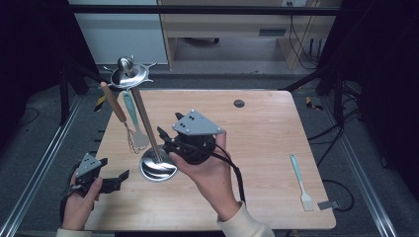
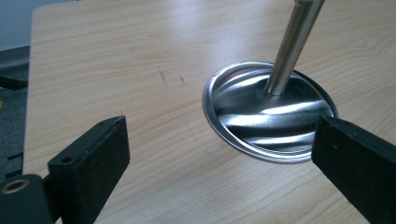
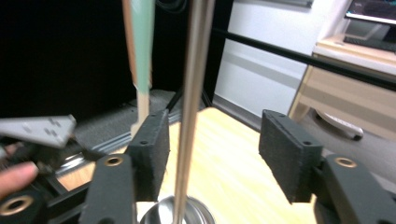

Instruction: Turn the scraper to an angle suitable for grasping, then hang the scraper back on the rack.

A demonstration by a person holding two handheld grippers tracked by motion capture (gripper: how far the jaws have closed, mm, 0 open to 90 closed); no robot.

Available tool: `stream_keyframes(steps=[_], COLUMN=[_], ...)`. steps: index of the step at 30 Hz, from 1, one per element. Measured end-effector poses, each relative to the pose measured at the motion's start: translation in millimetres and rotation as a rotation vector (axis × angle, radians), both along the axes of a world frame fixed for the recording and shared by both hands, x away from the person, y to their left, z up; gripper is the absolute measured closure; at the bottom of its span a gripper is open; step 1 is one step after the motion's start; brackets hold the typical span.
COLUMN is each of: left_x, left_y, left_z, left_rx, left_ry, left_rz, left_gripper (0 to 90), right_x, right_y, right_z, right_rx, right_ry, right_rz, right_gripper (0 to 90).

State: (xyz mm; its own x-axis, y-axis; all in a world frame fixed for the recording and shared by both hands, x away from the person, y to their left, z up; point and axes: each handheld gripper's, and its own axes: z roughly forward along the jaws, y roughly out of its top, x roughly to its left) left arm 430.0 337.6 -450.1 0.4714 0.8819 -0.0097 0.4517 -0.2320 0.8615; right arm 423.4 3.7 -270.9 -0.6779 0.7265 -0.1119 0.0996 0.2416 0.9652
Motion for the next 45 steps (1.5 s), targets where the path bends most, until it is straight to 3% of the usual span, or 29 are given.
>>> stream_keyframes(steps=[7,15,18,23,26,28,32,34,39,45], left_x=[-1.4,-8.2,-10.3,-14.4,-18.0,-20.5,-25.4,-27.4,-26.9,-26.5], left_y=[-0.2,-2.7,-2.6,-1.7,-1.6,-1.2,-0.9,-1.8,-7.4,-20.6], left_z=[15.0,35.5,44.0,62.2,77.8,91.1,121.4,138.0,164.4,187.1], left_rx=[0.015,0.035,0.030,0.023,0.024,0.020,-0.032,-0.049,-0.070,-0.102], left_ry=[-0.030,-0.068,-0.085,-0.113,-0.138,-0.169,-0.221,-0.247,-0.283,-0.331], left_rz=[-0.003,-0.010,-0.015,-0.013,-0.012,-0.013,-0.017,-0.026,-0.050,-0.072], left_gripper=[4.0,4.0,4.0,4.0,4.5,5.1,8.6,15.4,25.3,44.6], right_x=[6.5,12.3,13.8,16.9,16.7,15.9,16.6,17.2,17.5,18.9], right_y=[-27.4,-66.0,-83.9,-116.4,-130.3,-139.7,-156.0,-162.3,-173.1,-177.0], right_z=[-34.4,-90.2,-109.0,-141.6,-156.6,-162.7,-165.7,-166.8,-171.2,-174.9], right_rx=[-0.035,-0.079,-0.074,-0.025,-0.034,-0.039,-0.039,-0.024,-0.023,-0.031], right_ry=[0.064,0.154,0.178,0.239,0.271,0.294,0.318,0.331,0.357,0.380], right_rz=[-0.023,-0.071,-0.108,-0.192,-0.232,-0.257,-0.314,-0.330,-0.369,-0.383], right_gripper=[37.9,24.4,22.3,20.4,20.4,20.4,20.1,20.2,21.1,22.1])
